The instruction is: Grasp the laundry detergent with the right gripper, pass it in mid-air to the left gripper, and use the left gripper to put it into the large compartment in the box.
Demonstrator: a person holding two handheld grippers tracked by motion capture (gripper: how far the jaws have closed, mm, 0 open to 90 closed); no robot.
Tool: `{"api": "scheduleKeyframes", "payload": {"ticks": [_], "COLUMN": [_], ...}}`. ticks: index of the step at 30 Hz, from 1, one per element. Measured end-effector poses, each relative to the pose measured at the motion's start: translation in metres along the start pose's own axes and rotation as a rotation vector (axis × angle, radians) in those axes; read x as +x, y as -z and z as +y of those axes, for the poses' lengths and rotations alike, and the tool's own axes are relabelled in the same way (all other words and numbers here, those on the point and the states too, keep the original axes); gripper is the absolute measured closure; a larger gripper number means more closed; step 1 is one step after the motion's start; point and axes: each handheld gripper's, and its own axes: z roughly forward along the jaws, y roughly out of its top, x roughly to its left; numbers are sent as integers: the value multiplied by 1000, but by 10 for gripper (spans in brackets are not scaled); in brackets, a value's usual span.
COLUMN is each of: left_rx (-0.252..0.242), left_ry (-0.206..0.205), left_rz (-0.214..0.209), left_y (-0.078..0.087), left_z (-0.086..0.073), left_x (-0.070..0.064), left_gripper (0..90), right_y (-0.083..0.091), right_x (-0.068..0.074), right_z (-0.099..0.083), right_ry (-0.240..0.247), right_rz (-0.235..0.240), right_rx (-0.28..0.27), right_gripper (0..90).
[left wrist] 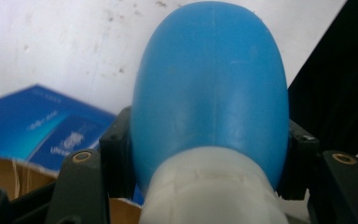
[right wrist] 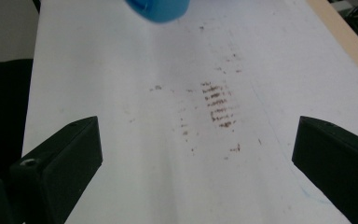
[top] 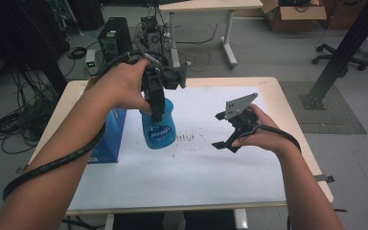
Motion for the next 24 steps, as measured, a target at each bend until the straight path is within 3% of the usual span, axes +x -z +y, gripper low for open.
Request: {"api": "scheduleKeyframes", "payload": {"ticks": [5, 8, 9, 10, 11, 13, 21, 23, 24], "left_rx": [1, -14, -14, -28, -28, -47, -49, -57, -57], "left_ry": [65, 126, 126, 163, 163, 224, 345, 410, 410], "left_rz": [20, -5, -5, -25, -25, -44, -40, -54, -54], "left_y": [10, 16, 16, 20, 20, 30, 50, 55, 55], "left_z": [-5, -16, -16, -25, -25, -38, -64, -73, -73], "left_x": [7, 19, 19, 27, 27, 38, 57, 63, 63], "left_gripper": [379, 379, 379, 379, 379, 379, 379, 380, 380], "right_y": [6, 9, 9, 9, 9, 11, 15, 16, 16], "right_x": [-3, -3, -3, -3, -3, -2, -7, -8, -8], "right_z": [0, 2, 3, 4, 4, 6, 10, 11, 11], "right_ry": [4, 21, 26, 35, 35, 48, 43, 41, 41], "right_rz": [-13, -14, -11, -11, -11, 2, 12, 18, 18], "right_rx": [54, 105, 124, 142, 142, 187, 266, 297, 297], "right_gripper": [18, 21, 22, 22, 22, 23, 25, 29, 29]}}
